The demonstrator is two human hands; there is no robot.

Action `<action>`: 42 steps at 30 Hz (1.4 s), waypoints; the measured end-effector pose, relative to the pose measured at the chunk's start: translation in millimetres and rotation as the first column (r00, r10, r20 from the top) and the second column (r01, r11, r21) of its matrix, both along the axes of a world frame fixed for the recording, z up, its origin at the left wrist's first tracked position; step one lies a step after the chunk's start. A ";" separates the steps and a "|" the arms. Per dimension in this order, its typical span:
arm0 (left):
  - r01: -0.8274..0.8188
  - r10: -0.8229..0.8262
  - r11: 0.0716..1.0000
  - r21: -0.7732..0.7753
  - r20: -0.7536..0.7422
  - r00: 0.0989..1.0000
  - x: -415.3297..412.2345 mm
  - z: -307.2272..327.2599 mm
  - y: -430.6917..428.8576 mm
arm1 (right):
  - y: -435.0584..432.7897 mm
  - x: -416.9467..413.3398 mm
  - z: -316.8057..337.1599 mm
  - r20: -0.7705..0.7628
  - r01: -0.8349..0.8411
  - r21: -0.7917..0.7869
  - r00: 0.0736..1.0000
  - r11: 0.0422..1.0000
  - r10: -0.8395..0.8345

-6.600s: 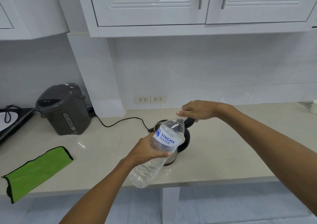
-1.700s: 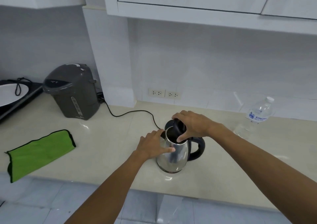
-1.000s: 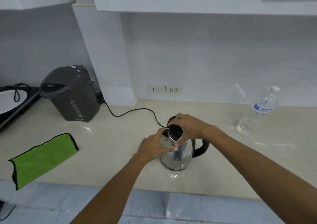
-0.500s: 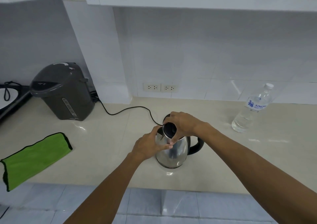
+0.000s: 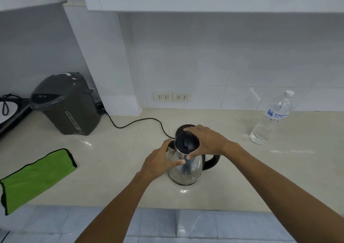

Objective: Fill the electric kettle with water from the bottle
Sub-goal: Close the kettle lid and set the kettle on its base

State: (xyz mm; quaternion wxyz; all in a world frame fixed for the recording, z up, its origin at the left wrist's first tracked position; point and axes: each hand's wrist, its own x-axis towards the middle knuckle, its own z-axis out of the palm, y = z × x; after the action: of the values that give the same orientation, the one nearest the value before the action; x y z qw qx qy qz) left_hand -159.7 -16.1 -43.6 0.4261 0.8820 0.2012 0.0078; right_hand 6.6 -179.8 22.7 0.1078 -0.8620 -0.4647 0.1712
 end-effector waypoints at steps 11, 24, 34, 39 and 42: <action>-0.129 0.163 0.945 -0.301 0.091 0.982 -2.9 -28.0 -10.9 | -82.7 -2.4 -57.9 -0.427 0.522 0.184 0.806 0.833 -0.410; -0.148 0.197 0.931 -0.333 0.119 0.973 5.0 -48.3 -14.9 | -78.8 -25.3 -78.1 -0.384 0.601 0.347 0.791 0.720 -0.476; -0.120 0.197 0.924 -0.362 0.182 0.963 23.4 -21.1 -15.1 | -77.9 -7.1 -44.5 -0.306 0.572 0.384 0.819 0.724 -0.485; -0.086 0.174 0.928 -0.362 0.218 0.960 57.5 7.6 -5.6 | -71.6 25.0 -24.7 -0.266 0.546 0.434 0.838 0.717 -0.476; -0.081 0.163 0.937 -0.340 0.220 0.962 82.0 18.6 5.7 | -63.0 50.4 -17.7 -0.249 0.527 0.460 0.849 0.714 -0.466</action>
State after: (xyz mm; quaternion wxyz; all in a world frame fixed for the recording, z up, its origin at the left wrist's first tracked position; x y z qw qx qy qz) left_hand -77.7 -10.4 -25.1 0.5870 0.7767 0.2003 0.1096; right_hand 57.0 -242.8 5.0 0.4015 -0.8830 -0.2369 0.0552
